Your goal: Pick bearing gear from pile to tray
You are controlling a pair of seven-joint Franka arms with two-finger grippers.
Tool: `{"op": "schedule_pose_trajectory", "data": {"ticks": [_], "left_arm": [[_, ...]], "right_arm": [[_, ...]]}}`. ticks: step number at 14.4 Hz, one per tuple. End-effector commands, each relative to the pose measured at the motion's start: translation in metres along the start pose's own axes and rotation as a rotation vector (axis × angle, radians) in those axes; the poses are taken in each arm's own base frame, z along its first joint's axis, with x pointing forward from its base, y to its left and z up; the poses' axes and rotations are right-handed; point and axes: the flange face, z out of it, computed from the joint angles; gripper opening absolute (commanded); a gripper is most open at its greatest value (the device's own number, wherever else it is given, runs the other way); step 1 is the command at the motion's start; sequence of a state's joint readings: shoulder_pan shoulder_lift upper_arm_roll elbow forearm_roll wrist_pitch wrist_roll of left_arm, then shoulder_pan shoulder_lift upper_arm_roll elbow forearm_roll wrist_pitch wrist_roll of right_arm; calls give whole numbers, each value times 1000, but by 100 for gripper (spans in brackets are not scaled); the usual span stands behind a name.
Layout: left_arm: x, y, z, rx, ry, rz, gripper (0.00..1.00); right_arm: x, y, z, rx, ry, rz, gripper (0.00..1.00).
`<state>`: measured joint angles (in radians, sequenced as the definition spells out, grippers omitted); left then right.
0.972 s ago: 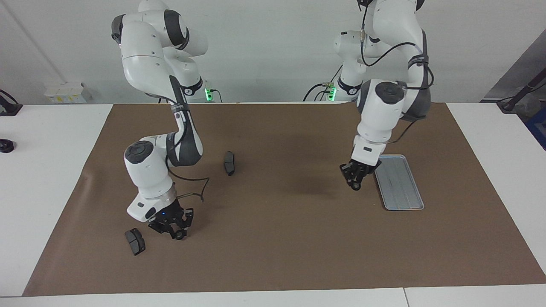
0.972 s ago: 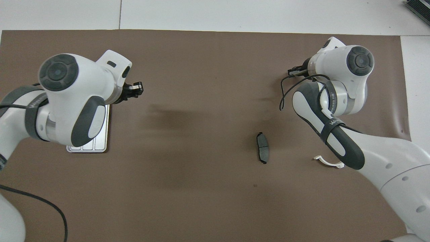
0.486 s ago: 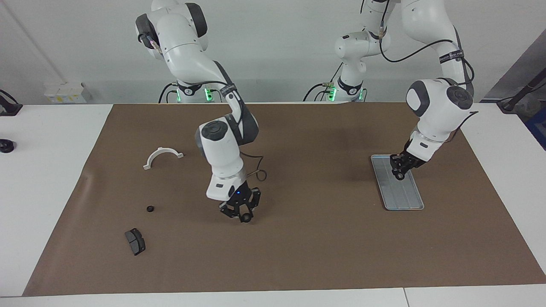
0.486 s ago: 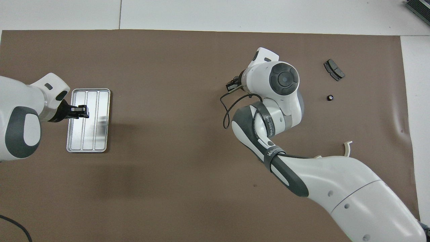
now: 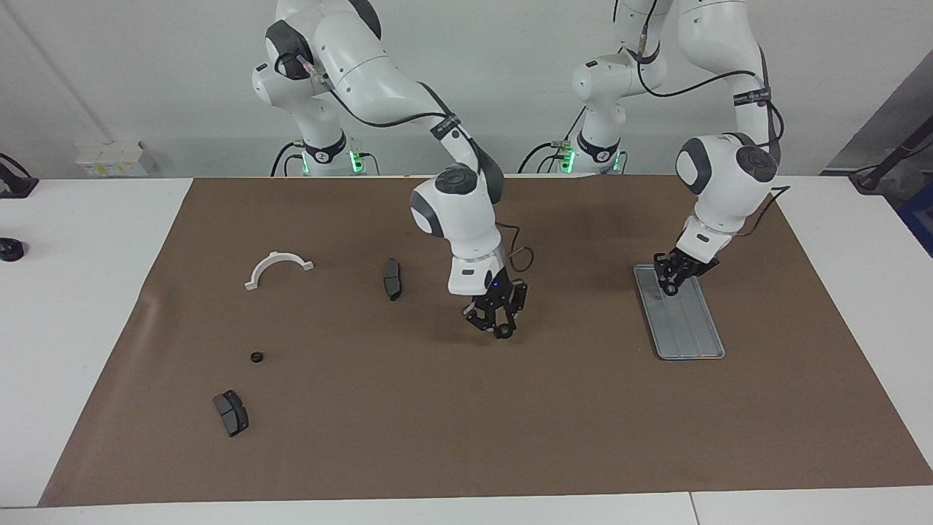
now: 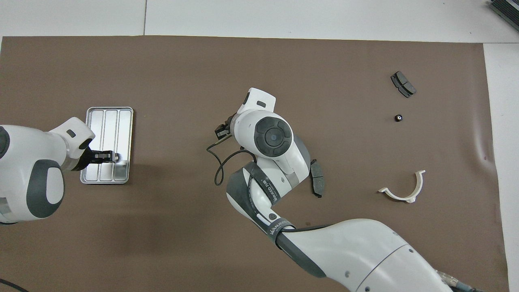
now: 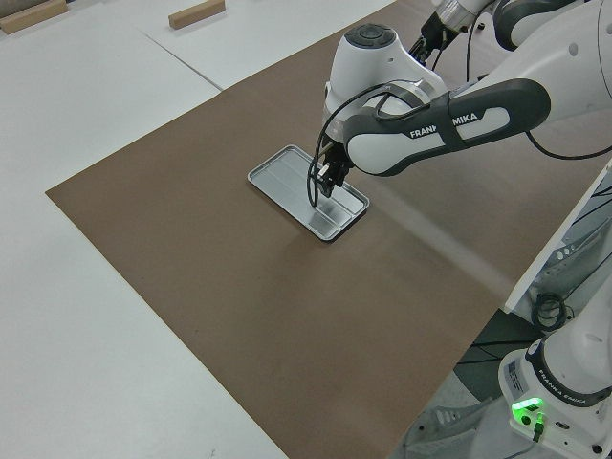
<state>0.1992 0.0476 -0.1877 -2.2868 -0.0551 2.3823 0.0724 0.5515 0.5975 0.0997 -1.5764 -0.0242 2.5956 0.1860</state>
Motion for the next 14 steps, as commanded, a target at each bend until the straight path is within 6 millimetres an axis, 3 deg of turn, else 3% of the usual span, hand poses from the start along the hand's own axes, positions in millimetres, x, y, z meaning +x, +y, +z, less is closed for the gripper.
{"op": "schedule_pose_trajectory", "data": {"ticks": [1, 2, 4, 6, 8, 10, 12, 14], "left_arm": [[-3, 2, -8, -5, 33, 6, 100], [6, 3, -16, -7, 49, 4, 100], [30, 9, -43, -14, 87, 7, 100], [50, 26, -61, -34, 100, -9, 100], [66, 36, -82, -50, 101, -41, 100], [77, 66, -94, -66, 108, -76, 100], [77, 102, -93, -82, 133, -131, 100], [75, 139, -89, -98, 152, -117, 100]], "right_arm": [[-5, -32, -7, 14, 7, -23, 0], [-10, -43, -6, 18, -4, -13, 0], [-14, -49, -7, 15, -26, 39, 26], [-16, -42, -6, -4, -70, 42, 48], [-14, -33, -6, -50, -80, -11, 48], [-12, -23, -7, -61, -80, -8, 48], [-10, -14, -12, -69, -88, -1, 48], [-4, 14, -31, -95, -129, 2, 48]]}}
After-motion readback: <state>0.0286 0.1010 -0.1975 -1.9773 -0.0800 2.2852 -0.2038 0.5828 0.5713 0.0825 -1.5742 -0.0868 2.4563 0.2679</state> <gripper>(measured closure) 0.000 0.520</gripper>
